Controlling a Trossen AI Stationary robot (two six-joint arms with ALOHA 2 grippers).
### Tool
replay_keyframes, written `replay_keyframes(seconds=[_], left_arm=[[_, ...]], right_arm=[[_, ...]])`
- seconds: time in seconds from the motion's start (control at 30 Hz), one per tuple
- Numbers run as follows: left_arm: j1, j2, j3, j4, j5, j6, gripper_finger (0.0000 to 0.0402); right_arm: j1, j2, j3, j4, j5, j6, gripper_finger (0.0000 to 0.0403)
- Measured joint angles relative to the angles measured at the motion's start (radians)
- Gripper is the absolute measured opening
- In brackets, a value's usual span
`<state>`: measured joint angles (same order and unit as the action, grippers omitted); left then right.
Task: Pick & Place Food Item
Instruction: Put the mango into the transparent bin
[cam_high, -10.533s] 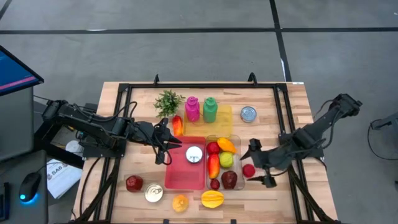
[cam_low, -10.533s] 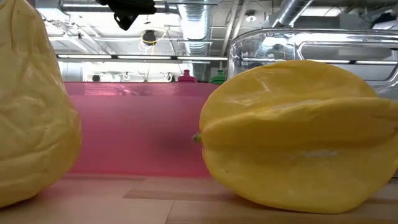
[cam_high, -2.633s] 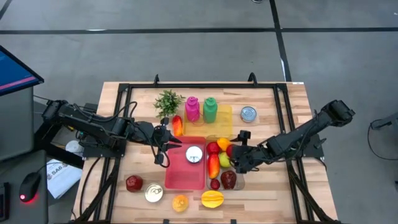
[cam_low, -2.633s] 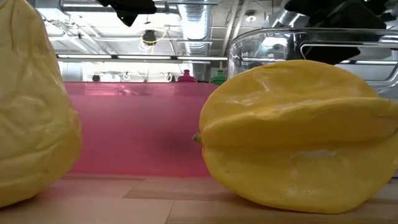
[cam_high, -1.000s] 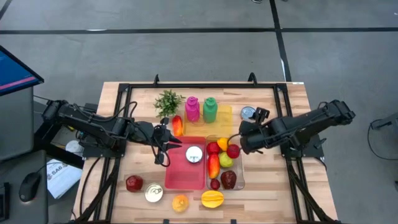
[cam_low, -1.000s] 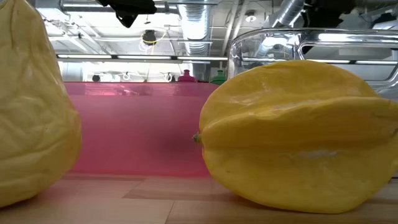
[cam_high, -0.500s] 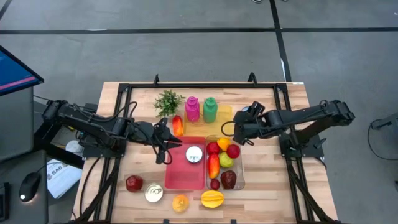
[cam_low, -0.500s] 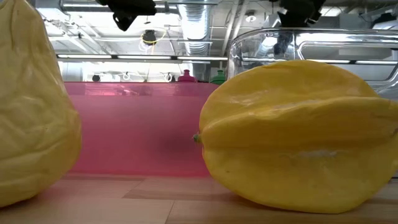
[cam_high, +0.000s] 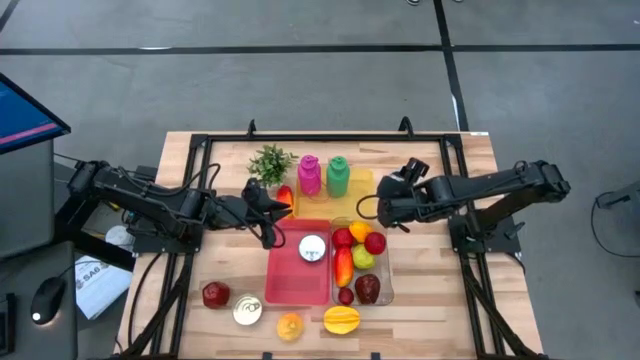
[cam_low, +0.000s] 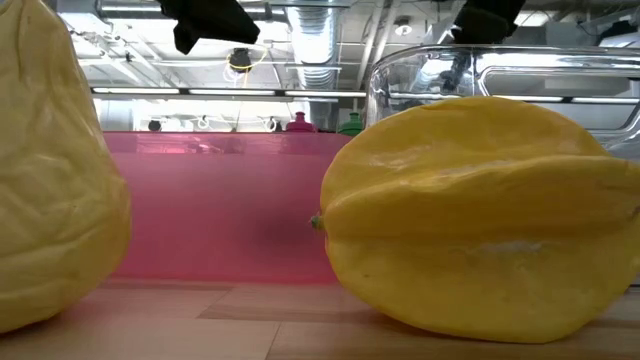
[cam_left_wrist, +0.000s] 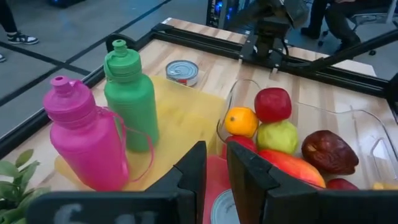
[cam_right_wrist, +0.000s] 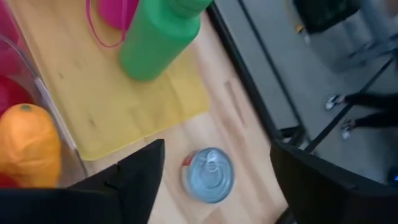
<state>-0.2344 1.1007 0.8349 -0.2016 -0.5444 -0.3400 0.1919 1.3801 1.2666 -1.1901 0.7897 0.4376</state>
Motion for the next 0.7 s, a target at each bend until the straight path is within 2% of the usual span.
replay_keyframes(seconds=[0.1, 0.27, 0.47, 0.7], left_arm=[[0.000, 0.000, 0.000, 0.000, 0.000, 0.019, 0.0053], [0.000, 0.000, 0.000, 0.000, -0.001, 0.026, 0.0053], [0.000, 0.000, 0.000, 0.000, -0.001, 0.027, 0.0053], [0.000, 0.000, 0.000, 0.000, -0.001, 0.029, 0.0053]], right_arm=[[0.013, -0.011, 0.000, -0.001, 0.048, -0.043, 0.0244], [0.017, -0.023, -0.019, 0.041, 0.062, -0.048, 0.0166], [0.017, -0.029, -0.171, 0.215, 0.052, -0.097, 0.0077], [0.014, -0.047, -0.305, 0.409, 0.020, -0.150, 0.0006]])
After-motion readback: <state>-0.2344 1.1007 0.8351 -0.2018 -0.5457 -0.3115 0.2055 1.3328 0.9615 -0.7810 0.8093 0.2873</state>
